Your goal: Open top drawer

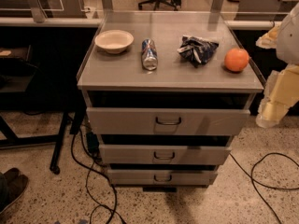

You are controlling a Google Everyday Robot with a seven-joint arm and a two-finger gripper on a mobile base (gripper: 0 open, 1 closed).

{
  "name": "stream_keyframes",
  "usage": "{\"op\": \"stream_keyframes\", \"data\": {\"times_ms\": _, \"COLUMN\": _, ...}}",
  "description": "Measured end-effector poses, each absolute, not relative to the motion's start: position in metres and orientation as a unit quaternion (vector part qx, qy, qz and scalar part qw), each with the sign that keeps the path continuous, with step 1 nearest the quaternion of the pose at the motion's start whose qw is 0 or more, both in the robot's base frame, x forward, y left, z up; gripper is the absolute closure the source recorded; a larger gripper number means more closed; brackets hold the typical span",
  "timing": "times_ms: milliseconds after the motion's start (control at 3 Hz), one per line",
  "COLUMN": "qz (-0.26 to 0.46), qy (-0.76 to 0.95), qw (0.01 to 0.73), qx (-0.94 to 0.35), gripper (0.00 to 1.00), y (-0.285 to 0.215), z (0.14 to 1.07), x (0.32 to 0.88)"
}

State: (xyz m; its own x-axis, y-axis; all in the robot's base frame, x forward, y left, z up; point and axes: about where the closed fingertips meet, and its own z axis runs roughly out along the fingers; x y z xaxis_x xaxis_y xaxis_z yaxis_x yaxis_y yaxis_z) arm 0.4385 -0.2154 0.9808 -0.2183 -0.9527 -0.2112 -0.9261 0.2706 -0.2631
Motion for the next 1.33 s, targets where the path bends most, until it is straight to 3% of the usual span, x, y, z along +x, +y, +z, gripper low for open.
{"op": "stream_keyframes", "data": {"times_ms": 1333, "qz": 0.005, "qy": 0.777, "qw": 0.122, "qx": -0.618, "gripper": 0.0, "y": -0.204, "z": 0.883, "x": 0.45}}
